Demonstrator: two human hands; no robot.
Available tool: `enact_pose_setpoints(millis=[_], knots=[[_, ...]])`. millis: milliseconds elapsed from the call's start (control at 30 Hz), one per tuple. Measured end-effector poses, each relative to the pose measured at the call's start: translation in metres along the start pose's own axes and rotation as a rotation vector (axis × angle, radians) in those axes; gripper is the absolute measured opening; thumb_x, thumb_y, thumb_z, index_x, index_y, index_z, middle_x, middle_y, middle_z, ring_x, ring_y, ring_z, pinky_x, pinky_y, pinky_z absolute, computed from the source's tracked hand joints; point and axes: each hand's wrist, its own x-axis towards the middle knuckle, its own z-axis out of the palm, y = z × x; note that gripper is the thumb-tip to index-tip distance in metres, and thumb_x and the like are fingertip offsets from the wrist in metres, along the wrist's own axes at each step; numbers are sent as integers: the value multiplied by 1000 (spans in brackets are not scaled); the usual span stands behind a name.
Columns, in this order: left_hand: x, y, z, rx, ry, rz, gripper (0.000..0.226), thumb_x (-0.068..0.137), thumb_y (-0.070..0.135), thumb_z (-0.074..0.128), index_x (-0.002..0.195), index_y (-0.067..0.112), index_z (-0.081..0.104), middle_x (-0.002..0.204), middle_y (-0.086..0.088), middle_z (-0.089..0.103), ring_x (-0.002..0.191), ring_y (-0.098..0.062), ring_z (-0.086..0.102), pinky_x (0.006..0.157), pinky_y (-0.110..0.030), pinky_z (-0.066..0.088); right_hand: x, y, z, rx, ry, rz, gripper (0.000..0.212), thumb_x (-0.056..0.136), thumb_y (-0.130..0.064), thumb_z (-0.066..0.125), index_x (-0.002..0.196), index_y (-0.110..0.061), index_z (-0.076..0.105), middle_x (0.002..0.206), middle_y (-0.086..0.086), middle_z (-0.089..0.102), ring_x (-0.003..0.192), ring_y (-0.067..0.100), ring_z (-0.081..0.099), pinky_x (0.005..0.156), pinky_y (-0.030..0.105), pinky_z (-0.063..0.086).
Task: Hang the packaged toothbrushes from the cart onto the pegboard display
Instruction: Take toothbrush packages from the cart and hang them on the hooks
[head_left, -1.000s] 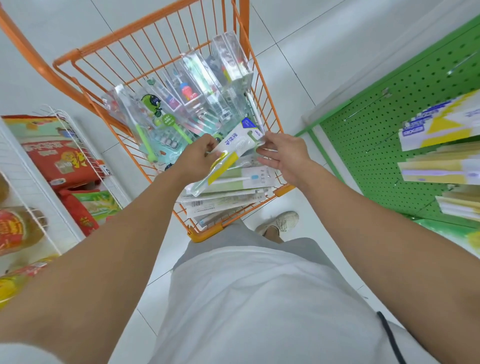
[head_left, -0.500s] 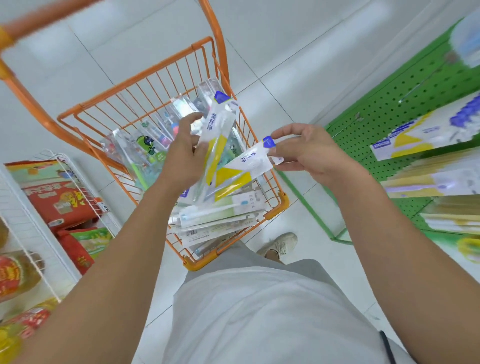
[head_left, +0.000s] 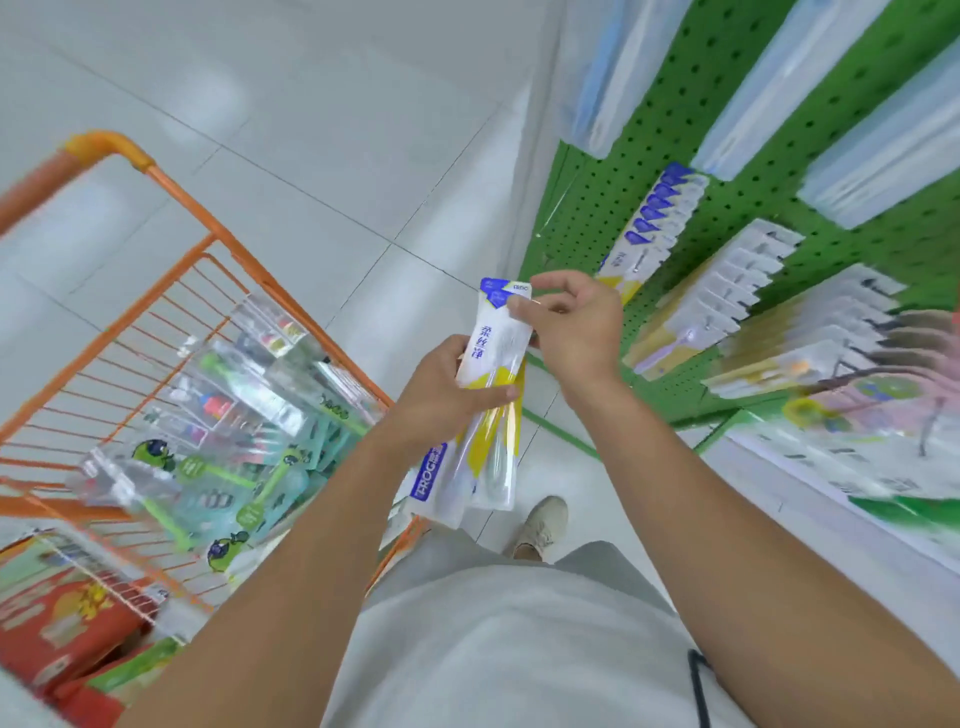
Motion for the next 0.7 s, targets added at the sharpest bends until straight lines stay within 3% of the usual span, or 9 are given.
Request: enact_pose_setpoints(millis=[100, 200, 267, 333, 400, 500, 600, 700], knots=[[12, 14, 17, 33, -11, 15, 39, 78, 12, 84, 111, 18, 66, 100, -4, 76, 86, -18, 73, 77, -35, 58, 9, 0, -27, 57, -32, 93, 36, 77, -40, 84, 105, -22, 70, 96, -3, 71, 92, 29, 73, 83, 47, 61], [24, 26, 30, 3, -91, -37, 24, 83, 9, 78, 106, 15, 73, 100, -9, 77, 90, -26, 74, 87, -43, 59, 11, 2, -59, 264, -344, 285, 25, 96, -34, 67, 110, -14, 73, 104, 11, 67, 91, 30, 63, 79, 42, 56], [28, 32, 41, 8, -76, -50, 14, 86, 13, 76, 100, 13, 75, 96, -8, 78, 87, -23, 74, 85, -39, 58, 12, 8, -81, 333, -408, 297, 18, 99, -28, 63, 108, -14, 71, 105, 13, 67, 91, 28, 62, 85, 45, 55], [32, 33, 50, 12, 47, -9, 3, 88, 15, 75, 91, 14, 76, 84, -2, 78, 77, -17, 72, 79, -34, 56, 16, 14, -96, 391, -385, 299, 10, 98, -24, 64, 100, -16, 69, 105, 13, 68, 90, 28, 64, 92, 50, 55], [38, 30, 54, 28, 144, 35, 7, 91, 17, 72, 86, 13, 72, 73, -2, 75, 72, -18, 69, 78, -38, 57, 21, 20, -105, 387, -313, 267, 8, 98, -21, 65, 93, -16, 68, 100, 11, 69, 84, 25, 66, 87, 48, 57], [42, 30, 55, 55, 164, 46, 12, 96, 27, 66, 93, 16, 67, 74, -4, 75, 75, -26, 72, 81, -46, 58, 28, 25, -105, 333, -170, 223, 13, 98, -19, 65, 103, -8, 68, 96, 12, 70, 82, 25, 67, 81, 46, 58], [50, 34, 56, 134, 121, 67, 13, 96, 32, 66, 102, 21, 71, 86, -1, 77, 83, -19, 74, 75, -29, 58, 36, 27, -97, 315, -60, 192, 9, 97, -17, 66, 101, -10, 70, 85, 5, 73, 83, 25, 68, 87, 56, 56], [56, 41, 58, 157, 107, 88, 13, 94, 29, 69, 102, 21, 75, 88, 6, 78, 75, -6, 70, 61, -13, 51, 41, 32, -91, 269, -16, 191, 4, 95, -20, 68, 92, -18, 71, 84, 6, 74, 85, 25, 67, 92, 60, 52]])
